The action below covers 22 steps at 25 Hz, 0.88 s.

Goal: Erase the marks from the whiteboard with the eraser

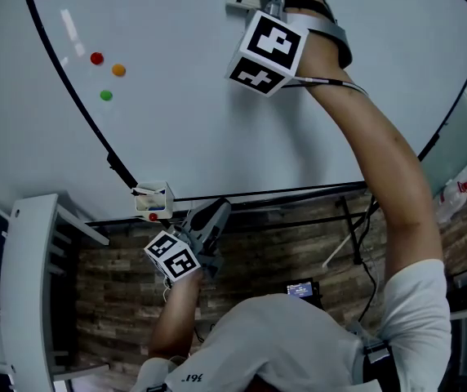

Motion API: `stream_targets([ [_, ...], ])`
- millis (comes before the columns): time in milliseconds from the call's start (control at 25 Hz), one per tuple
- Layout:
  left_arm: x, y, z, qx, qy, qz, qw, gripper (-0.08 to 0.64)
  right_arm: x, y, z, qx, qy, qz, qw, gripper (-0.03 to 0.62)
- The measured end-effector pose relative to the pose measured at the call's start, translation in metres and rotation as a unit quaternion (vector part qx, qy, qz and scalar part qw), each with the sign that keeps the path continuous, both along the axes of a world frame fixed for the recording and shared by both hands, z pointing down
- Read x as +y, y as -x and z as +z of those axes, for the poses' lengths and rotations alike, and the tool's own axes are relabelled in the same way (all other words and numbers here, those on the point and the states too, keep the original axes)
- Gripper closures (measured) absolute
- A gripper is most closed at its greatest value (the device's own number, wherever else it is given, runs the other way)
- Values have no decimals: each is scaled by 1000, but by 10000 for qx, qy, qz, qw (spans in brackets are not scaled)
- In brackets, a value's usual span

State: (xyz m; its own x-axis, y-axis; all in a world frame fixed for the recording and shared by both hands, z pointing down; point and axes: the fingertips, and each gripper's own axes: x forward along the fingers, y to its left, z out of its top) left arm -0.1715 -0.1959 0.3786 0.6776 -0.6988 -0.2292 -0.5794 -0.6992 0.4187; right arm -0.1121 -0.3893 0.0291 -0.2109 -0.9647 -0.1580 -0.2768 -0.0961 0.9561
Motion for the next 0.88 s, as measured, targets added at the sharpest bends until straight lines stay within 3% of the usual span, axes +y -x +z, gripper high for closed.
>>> stream_targets([
  [320,-3,-4,9,-39,67,74,9999,523,-1,9,53,624,-147,73,9979,339],
  [880,-4,-4,21,3,241,96,9997,523,1,16,124,913,-44,1,9958,340],
])
